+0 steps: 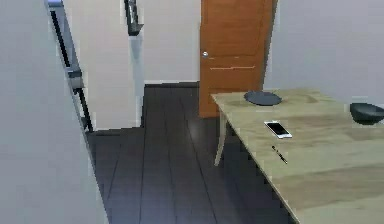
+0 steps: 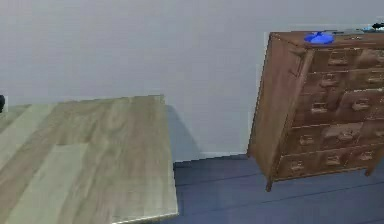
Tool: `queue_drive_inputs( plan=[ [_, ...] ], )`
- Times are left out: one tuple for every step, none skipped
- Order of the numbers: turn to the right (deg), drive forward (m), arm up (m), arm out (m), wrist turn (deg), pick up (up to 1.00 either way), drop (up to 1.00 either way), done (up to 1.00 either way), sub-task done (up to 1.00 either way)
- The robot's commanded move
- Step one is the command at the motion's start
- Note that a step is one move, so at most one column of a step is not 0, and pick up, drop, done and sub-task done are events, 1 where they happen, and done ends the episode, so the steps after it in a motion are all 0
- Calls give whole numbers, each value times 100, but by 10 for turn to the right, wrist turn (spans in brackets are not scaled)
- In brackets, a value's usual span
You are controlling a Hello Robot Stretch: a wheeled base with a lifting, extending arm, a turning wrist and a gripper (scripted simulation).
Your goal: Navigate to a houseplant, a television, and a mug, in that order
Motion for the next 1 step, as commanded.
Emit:
queue_drive_inputs(
  plan=[
    [0, 75, 0, 0, 0, 0, 0, 0, 0]
  ],
)
